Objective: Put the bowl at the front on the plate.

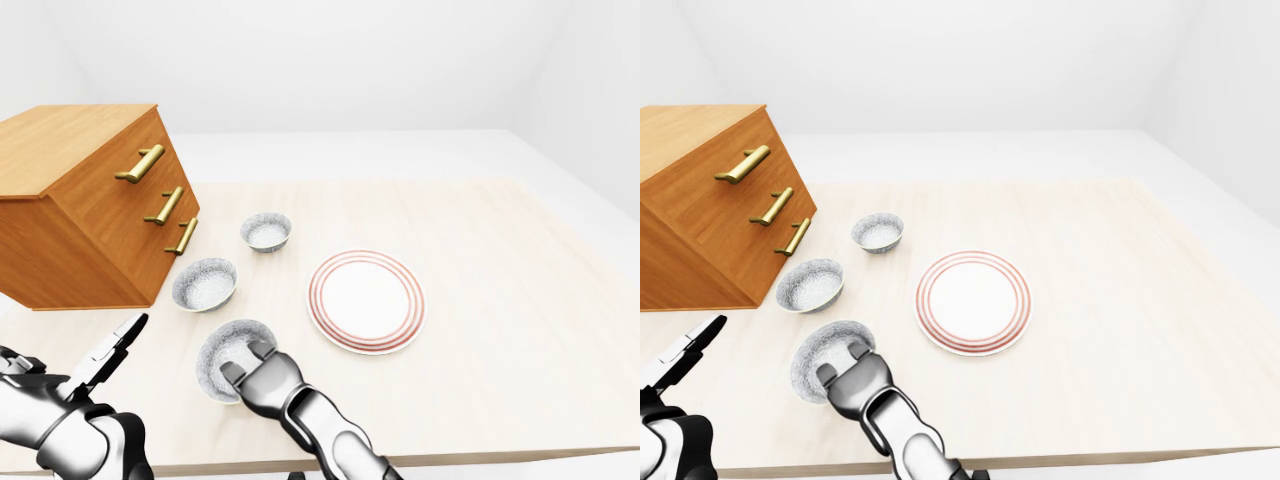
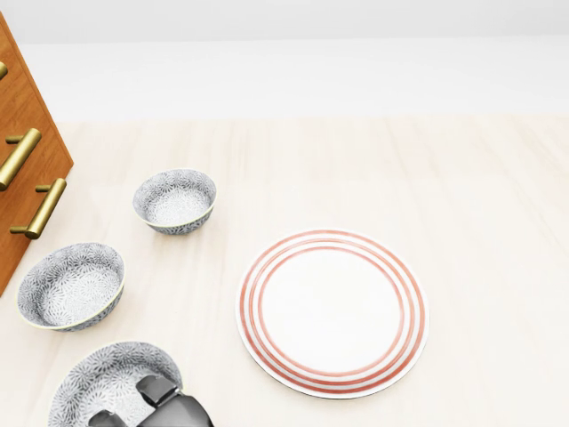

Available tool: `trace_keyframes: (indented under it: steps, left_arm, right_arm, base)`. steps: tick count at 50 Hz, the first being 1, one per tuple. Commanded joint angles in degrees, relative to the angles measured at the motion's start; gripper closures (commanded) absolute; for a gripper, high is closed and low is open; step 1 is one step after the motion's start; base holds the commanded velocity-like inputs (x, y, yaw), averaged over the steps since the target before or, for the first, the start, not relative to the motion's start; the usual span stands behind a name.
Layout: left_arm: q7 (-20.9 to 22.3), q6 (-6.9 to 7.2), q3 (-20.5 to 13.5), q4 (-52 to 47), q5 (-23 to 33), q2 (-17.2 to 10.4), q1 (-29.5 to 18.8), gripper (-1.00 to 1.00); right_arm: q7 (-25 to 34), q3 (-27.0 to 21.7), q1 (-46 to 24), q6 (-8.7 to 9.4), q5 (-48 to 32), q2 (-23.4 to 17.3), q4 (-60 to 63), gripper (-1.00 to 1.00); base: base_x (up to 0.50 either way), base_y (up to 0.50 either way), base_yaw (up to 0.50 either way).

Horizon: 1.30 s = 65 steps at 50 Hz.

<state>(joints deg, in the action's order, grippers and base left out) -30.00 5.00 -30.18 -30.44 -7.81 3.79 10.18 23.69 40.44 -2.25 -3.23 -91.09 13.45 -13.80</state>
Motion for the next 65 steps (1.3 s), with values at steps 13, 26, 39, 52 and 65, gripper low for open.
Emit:
trace_keyframes:
  steps: [13, 26, 39, 52, 65]
  left_arm:
    - [0.0, 0.00, -0.1, -0.6, -0.1, 0.0, 0.2, -1.00]
    - [0.0, 0.00, -0.1, -0.5, -0.2, -0.1, 0.0, -1.00]
    - [0.0, 0.00, -0.1, -0.3, 0.1, 0.1, 0.1, -1.00]
    - [0.0, 0.00, 0.0, -0.3, 0.2, 0.1, 0.1, -1.00]
    - [0.0, 0.00, 0.2, 0.3, 0.3, -0.3, -0.2, -1.00]
  right_arm:
    - [4.7, 1.0, -1.3, 1.98, -1.5, 1.8, 5.4, 1.00]
    - [8.1, -2.3, -5.3, 2.10, -6.2, 3.1, 10.4, 1.00]
    - [5.4, -6.9, -8.2, 1.66, -6.9, 3.7, 13.1, 1.00]
    - [6.8, -10.5, -11.5, 1.17, -7.7, 3.7, 16.2, 1.00]
    - [6.3, -12.6, -9.1, 7.41, -11.9, 1.5, 20.8, 1.00]
  base:
    - [0.00, 0.00, 0.00]
    - [0.00, 0.00, 0.00]
    - [0.00, 0.00, 0.00]
    - [0.00, 0.00, 0.00]
    - [0.00, 0.00, 0.00]
